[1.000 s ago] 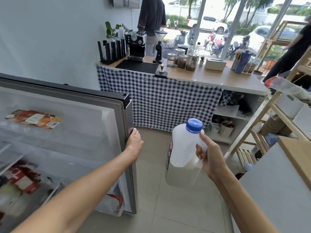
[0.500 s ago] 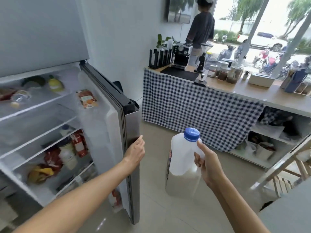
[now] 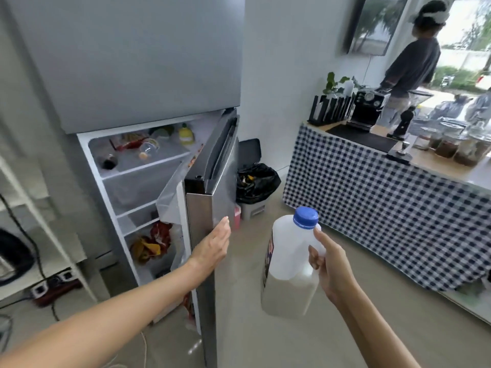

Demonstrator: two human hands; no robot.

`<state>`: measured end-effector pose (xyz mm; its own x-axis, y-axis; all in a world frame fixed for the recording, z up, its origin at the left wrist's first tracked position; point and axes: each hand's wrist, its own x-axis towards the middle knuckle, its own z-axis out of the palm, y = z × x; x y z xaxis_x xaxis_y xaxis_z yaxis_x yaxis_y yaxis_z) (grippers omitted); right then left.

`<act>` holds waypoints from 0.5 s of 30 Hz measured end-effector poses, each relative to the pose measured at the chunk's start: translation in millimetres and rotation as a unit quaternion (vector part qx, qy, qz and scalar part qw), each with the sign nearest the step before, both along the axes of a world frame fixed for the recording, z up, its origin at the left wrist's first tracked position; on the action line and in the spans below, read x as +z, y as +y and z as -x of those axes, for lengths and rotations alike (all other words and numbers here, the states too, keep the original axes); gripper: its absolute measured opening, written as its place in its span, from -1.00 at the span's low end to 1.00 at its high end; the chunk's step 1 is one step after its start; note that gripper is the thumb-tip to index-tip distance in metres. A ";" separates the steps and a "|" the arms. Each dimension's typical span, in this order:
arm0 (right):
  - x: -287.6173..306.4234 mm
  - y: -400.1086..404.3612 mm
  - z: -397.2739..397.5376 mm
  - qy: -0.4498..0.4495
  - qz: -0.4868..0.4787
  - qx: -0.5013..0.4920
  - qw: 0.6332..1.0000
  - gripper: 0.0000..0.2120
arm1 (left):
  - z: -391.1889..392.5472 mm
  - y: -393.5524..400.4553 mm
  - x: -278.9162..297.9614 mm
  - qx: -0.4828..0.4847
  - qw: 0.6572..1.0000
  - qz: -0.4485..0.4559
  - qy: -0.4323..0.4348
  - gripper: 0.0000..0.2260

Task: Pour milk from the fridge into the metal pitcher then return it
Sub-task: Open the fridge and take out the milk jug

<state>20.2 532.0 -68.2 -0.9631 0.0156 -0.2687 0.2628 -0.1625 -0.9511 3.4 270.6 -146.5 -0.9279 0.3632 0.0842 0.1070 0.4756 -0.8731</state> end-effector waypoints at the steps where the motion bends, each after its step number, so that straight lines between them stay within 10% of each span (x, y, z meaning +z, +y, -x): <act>1: -0.2 -11.2 2.7 0.000 -0.002 0.007 1.000 -0.77 | -0.5 -13.1 -2.3 -0.014 1.000 0.016 0.011 -0.56; 15: -23.5 -136.3 36.4 -0.002 0.013 0.045 0.999 -0.79 | -8.6 -197.8 -1.1 -0.027 0.999 0.021 -0.030 -0.43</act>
<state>-16.1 395.7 -91.6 -0.9594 -0.0775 -0.2711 0.2804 -0.1629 -0.9459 12.0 72.8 -147.6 -0.9098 0.4148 0.0123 0.1845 0.4308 -0.8834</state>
